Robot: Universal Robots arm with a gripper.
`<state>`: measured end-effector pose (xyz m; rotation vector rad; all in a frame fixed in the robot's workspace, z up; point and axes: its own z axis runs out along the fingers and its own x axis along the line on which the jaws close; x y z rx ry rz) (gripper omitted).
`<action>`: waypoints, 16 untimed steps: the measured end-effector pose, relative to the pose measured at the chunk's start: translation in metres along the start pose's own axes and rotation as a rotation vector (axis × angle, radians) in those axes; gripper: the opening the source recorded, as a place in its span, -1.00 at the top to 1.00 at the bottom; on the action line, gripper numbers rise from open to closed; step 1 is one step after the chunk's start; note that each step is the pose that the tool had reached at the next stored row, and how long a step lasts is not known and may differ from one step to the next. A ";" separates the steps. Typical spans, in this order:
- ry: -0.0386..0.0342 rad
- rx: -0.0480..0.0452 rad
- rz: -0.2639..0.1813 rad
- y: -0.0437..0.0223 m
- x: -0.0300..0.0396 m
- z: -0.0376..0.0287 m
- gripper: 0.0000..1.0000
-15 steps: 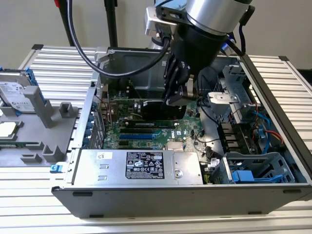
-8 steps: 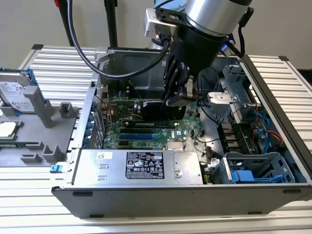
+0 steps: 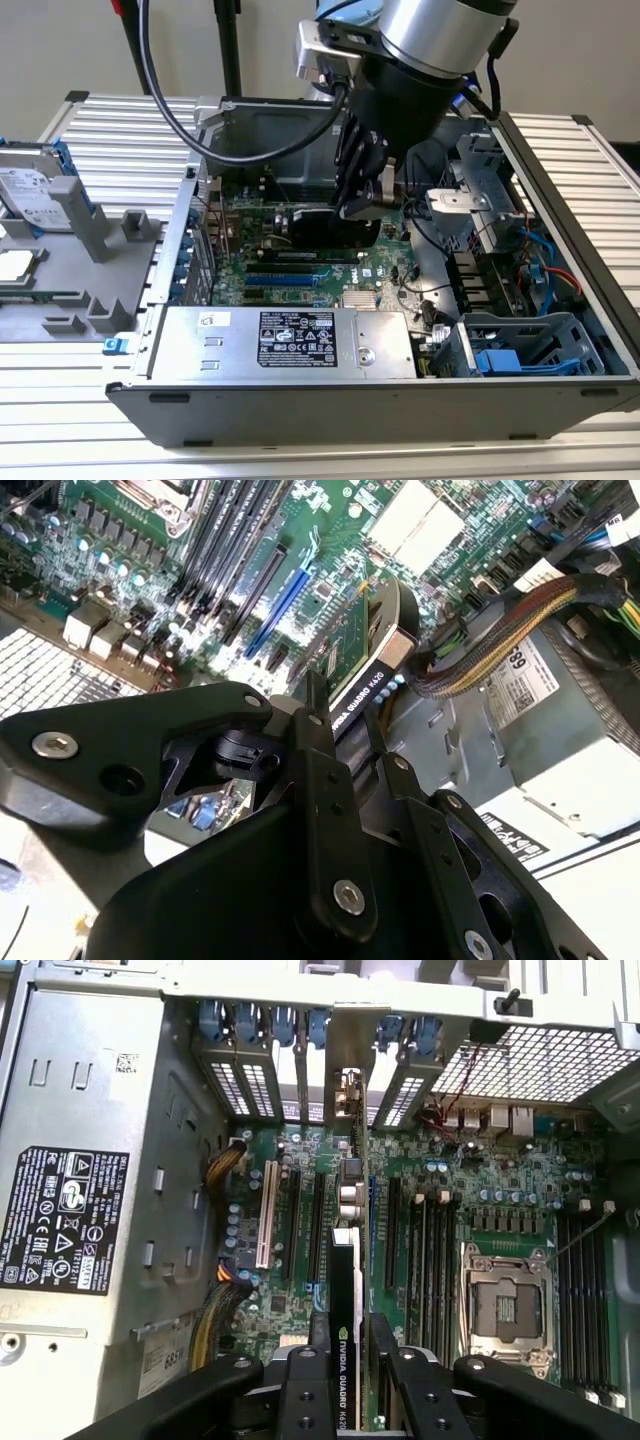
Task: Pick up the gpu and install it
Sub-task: 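Insert the gpu into the slot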
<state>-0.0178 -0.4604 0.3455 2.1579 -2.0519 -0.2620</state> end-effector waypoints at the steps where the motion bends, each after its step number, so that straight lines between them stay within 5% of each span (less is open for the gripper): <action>1: 0.0000 0.0000 0.000 0.0000 0.0000 0.0003 1.00; 16: 0.0000 0.0000 0.000 -0.0002 0.0000 0.0045 1.00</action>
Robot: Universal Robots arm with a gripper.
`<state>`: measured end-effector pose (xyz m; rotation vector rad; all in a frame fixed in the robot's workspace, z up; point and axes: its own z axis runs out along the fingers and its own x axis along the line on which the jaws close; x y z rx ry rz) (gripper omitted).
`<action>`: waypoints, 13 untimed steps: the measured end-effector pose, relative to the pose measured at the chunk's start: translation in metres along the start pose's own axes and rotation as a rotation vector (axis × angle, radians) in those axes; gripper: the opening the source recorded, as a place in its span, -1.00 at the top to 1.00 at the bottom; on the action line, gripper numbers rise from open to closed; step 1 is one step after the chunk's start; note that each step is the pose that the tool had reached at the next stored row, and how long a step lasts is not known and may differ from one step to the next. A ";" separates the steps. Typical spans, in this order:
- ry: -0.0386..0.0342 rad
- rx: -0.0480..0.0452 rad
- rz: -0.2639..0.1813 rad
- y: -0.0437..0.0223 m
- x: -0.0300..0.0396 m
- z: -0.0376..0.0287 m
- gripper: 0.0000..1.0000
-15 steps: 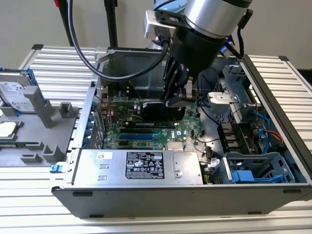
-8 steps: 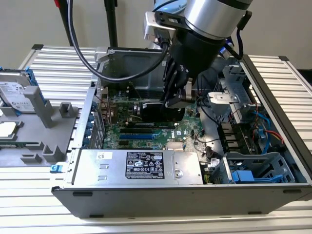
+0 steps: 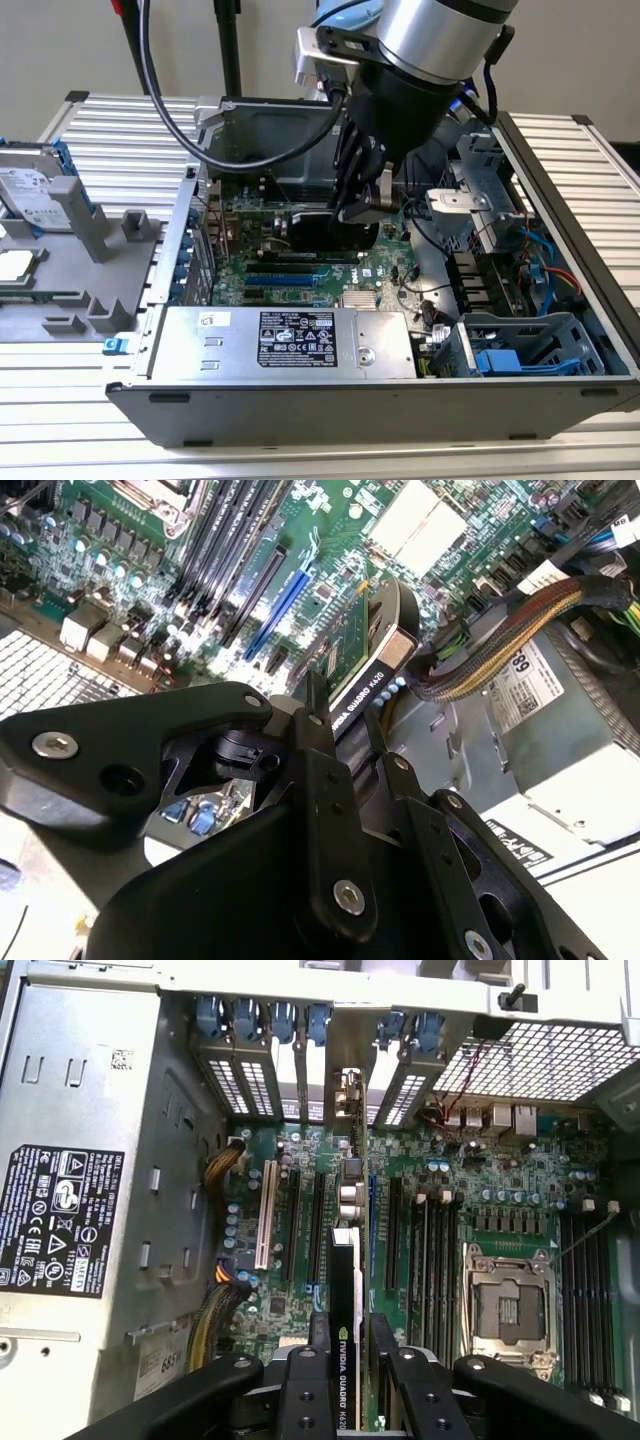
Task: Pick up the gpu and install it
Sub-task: 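Insert the gpu into the slot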
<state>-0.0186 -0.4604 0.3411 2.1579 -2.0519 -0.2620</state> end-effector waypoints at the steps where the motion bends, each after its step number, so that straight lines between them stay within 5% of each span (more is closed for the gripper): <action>1: 0.0000 0.0000 0.000 0.0000 0.0000 0.0003 1.00; 13: 0.0000 0.0007 0.000 -0.0007 0.0001 0.0058 1.00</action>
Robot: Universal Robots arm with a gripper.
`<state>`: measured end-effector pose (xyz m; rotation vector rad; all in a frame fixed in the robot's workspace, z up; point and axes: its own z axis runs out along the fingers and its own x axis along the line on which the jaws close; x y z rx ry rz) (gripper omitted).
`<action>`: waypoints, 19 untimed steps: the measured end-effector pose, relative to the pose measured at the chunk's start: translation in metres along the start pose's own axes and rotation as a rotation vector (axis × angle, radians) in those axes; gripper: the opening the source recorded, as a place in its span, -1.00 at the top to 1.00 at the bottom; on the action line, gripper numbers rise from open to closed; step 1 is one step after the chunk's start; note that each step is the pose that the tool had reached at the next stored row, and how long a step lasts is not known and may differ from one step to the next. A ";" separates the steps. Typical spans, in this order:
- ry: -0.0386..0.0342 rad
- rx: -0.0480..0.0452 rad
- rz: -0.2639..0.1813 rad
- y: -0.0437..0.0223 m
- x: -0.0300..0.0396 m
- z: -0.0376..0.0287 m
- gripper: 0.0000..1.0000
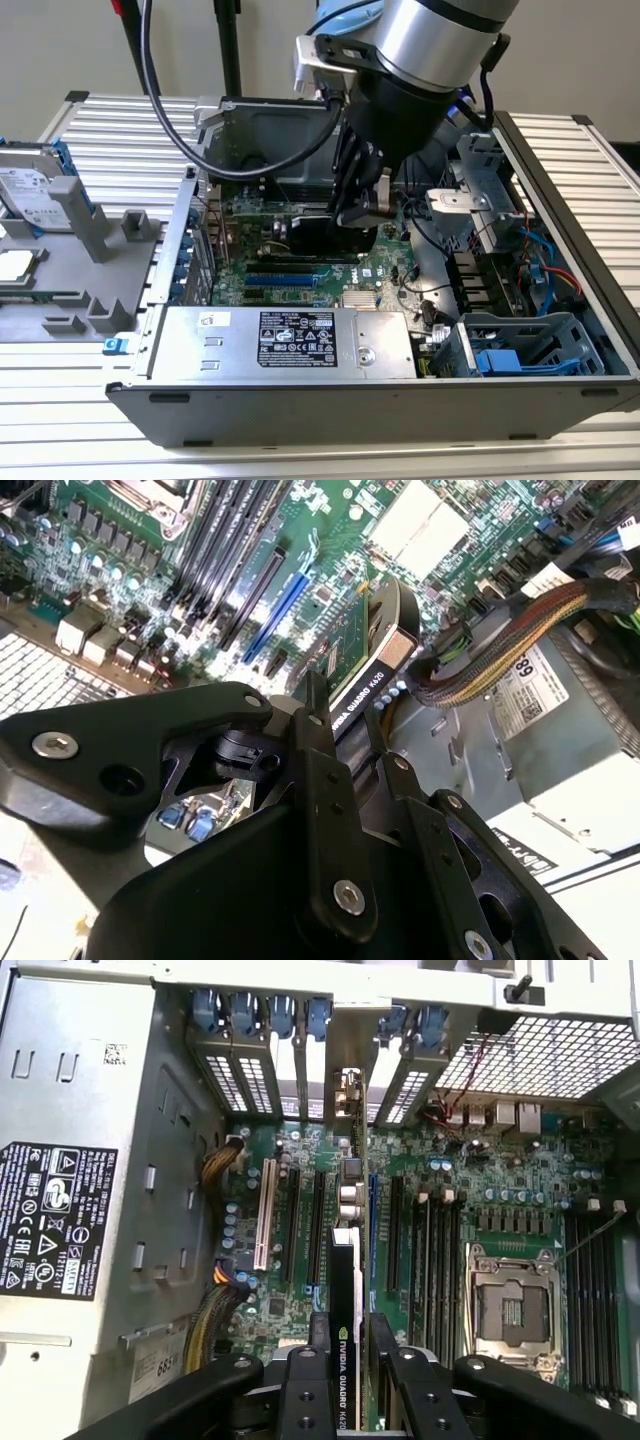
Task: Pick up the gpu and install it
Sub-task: 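Insert the gpu into the slot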
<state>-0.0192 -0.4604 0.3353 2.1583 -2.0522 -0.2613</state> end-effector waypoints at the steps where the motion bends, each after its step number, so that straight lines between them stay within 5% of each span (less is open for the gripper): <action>1: 0.0000 0.0001 0.000 -0.0001 0.0000 0.0004 1.00; 19: 0.0002 0.0027 0.000 -0.0011 0.0001 0.0076 1.00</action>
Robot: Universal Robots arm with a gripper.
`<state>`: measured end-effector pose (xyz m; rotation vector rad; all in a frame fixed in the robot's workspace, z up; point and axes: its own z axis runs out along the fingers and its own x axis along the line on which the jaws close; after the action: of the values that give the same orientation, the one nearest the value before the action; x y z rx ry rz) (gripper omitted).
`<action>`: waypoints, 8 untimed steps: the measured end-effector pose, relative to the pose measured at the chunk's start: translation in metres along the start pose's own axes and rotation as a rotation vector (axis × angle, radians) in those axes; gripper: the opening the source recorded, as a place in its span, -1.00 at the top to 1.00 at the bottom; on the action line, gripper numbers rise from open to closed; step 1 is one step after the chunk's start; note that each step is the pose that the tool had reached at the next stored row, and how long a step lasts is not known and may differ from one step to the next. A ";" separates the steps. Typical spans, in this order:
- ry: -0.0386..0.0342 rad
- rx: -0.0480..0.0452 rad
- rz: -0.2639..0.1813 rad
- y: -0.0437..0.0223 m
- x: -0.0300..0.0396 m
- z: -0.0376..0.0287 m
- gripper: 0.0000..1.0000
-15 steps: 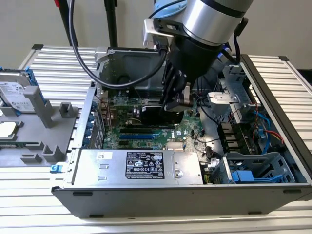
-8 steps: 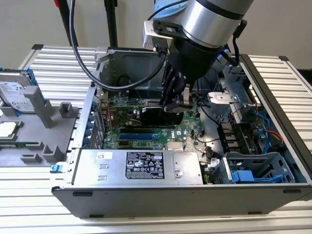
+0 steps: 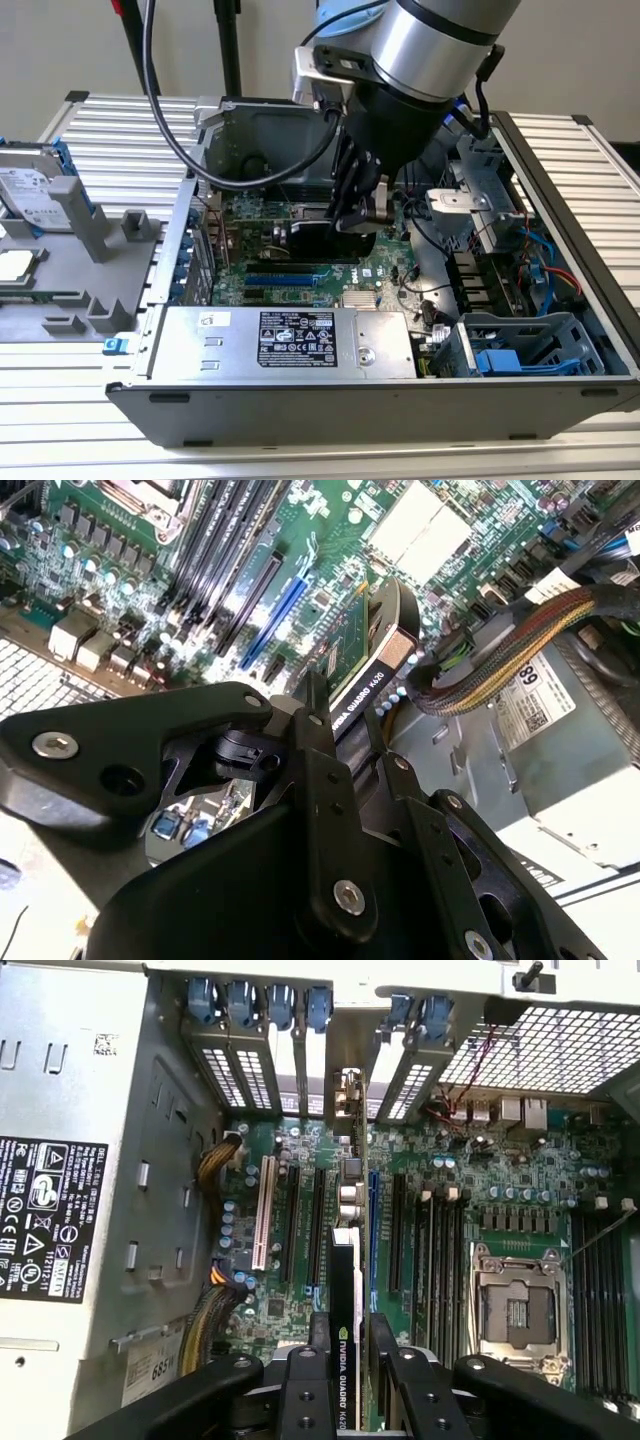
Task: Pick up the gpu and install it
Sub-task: 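Insert the gpu into the slot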
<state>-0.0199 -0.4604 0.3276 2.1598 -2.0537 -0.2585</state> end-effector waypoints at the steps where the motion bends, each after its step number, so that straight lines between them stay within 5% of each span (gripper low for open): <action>1: 0.0000 0.0000 0.000 0.0000 0.0000 0.0003 1.00; 8: 0.0000 0.0001 0.000 -0.0003 0.0000 0.0024 1.00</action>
<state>-0.0202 -0.4604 0.3252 2.1599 -2.0538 -0.2584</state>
